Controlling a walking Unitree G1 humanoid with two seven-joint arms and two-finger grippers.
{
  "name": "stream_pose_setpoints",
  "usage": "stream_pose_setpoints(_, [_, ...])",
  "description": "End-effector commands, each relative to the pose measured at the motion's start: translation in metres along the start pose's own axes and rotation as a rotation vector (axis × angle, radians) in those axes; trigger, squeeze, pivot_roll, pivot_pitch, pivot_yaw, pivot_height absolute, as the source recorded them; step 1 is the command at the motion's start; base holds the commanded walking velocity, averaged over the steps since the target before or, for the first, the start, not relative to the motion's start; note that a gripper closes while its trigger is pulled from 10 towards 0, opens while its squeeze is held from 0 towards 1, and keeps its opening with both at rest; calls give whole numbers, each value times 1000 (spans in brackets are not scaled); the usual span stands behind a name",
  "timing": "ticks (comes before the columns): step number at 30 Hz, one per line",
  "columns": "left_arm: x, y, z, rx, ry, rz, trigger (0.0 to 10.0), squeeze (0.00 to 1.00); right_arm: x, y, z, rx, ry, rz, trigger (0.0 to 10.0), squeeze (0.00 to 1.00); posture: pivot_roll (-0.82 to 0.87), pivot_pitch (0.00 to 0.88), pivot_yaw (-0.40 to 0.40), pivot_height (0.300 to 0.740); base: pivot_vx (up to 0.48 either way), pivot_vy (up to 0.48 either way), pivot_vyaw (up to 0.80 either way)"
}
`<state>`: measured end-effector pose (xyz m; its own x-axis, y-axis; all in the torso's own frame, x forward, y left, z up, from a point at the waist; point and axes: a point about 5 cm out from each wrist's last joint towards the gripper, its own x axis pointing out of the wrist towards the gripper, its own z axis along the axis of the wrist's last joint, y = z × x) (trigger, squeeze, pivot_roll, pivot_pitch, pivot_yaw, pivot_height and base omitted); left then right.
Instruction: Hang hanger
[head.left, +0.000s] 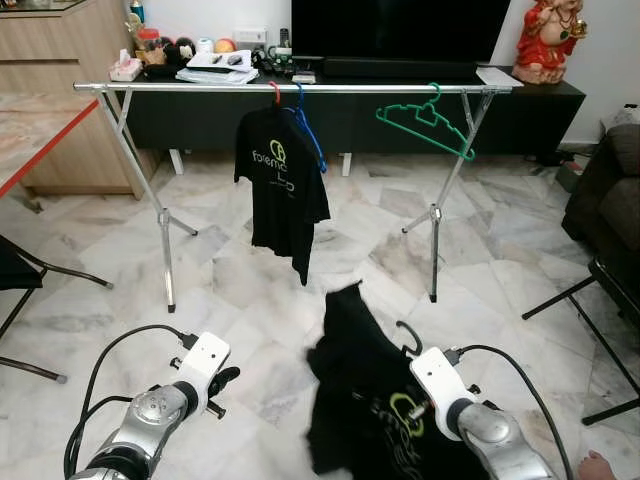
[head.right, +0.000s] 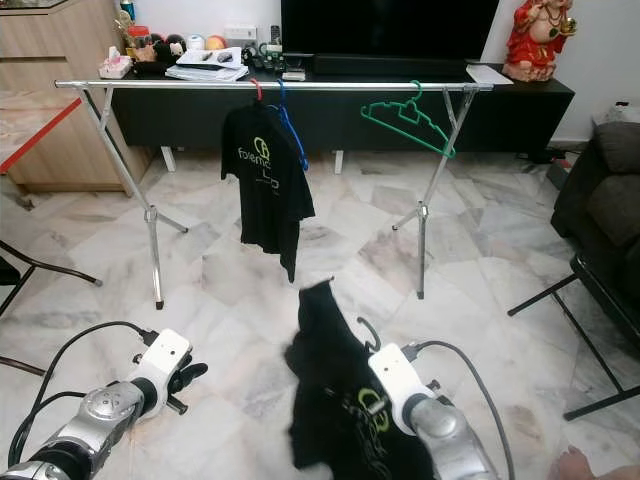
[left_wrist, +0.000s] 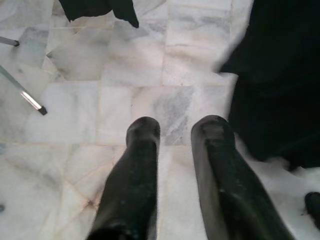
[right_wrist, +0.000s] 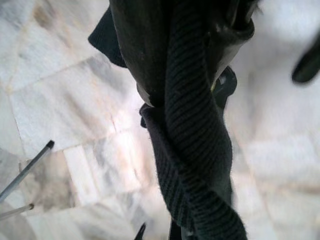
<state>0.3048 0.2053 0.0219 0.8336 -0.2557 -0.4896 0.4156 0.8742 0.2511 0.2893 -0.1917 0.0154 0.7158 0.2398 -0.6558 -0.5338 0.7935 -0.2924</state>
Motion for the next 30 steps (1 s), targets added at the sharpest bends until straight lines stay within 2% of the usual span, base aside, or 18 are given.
stream_pose_setpoints(1, [-3, 2, -4, 16, 4, 4, 10000, 1000, -1, 0, -1, -41, 14, 42, 10000, 0, -96, 79, -8, 740, 0, 0, 0])
stream_pose_setpoints(2, [-3, 2, -4, 16, 4, 4, 10000, 1000, -1, 0, -1, -41, 14, 42, 10000, 0, -96, 79, -8, 740, 0, 0, 0])
stream_pose_setpoints(4, [-4, 6, -1, 9, -10, 15, 10000, 1000, -2, 2, -6, -102, 43, 105, 10000, 0, -94, 76, -9, 740, 0, 0, 0])
stream_pose_setpoints(9, [-4, 8, 4, 13, -37, 5, 10000, 1000, -3, 1, -11, -205, 76, 160, 10000, 0, -92, 74, -10, 740, 0, 0, 0])
stream_pose_setpoints(10, [-3, 9, 7, 19, -49, -13, 10000, 1000, -3, 1, -9, -317, 47, 204, 10000, 0, -90, 67, -12, 740, 0, 0, 0])
stream_pose_setpoints(11, [-3, 9, 7, 19, -49, -13, 10000, 1000, -3, 1, -9, -317, 47, 204, 10000, 0, -90, 67, -12, 740, 0, 0, 0])
stream_pose_setpoints(12, [-3, 9, 10, 24, -63, -36, 10000, 1000, -5, 4, -7, -417, -1, 261, 10000, 0, -85, 63, -14, 740, 0, 0, 0])
stream_pose_setpoints(15, [-3, 5, 11, 18, -69, -105, 10000, 1000, -6, 4, -9, -504, -6, 302, 10000, 0, -79, 58, -16, 740, 0, 0, 0])
stream_pose_setpoints(17, [-5, 0, 9, 36, -59, -175, 10000, 1000, -7, 3, -9, -594, 1, 337, 10000, 0, -74, 53, -21, 740, 0, 0, 0])
stream_pose_setpoints(19, [-5, 0, 8, 39, -55, -183, 10000, 1000, -7, 2, -9, -610, 1, 345, 10000, 0, -74, 53, -21, 740, 0, 0, 0])
stream_pose_setpoints(23, [-8, -4, 2, 55, -14, -284, 10000, 1000, -8, -1, -5, -653, -21, 408, 10000, 0, -56, 45, -37, 740, 0, 0, 0])
stream_pose_setpoints(24, [-9, -4, 2, 60, -13, -297, 10000, 475, -9, -2, -4, -656, -24, 416, 10000, 0, -56, 45, -37, 740, 0, 0, 0])
stream_pose_setpoints(25, [-10, -4, -1, 60, 3, -320, 10000, 0, -9, -3, -4, -672, -25, 424, 10000, 0, -52, 44, -40, 740, 0, 0, 0])
stream_pose_setpoints(27, [-15, -2, -7, 75, 48, -375, 10000, 0, -10, -6, -4, -730, -20, 448, 10000, 0, -46, 43, -53, 740, 0, 0, 0])
stream_pose_setpoints(30, [-18, -1, -10, 99, 64, -404, 10000, 0, -12, -5, -5, -759, -11, 486, 10000, 0, -37, 42, -65, 740, 0, 0, 0])
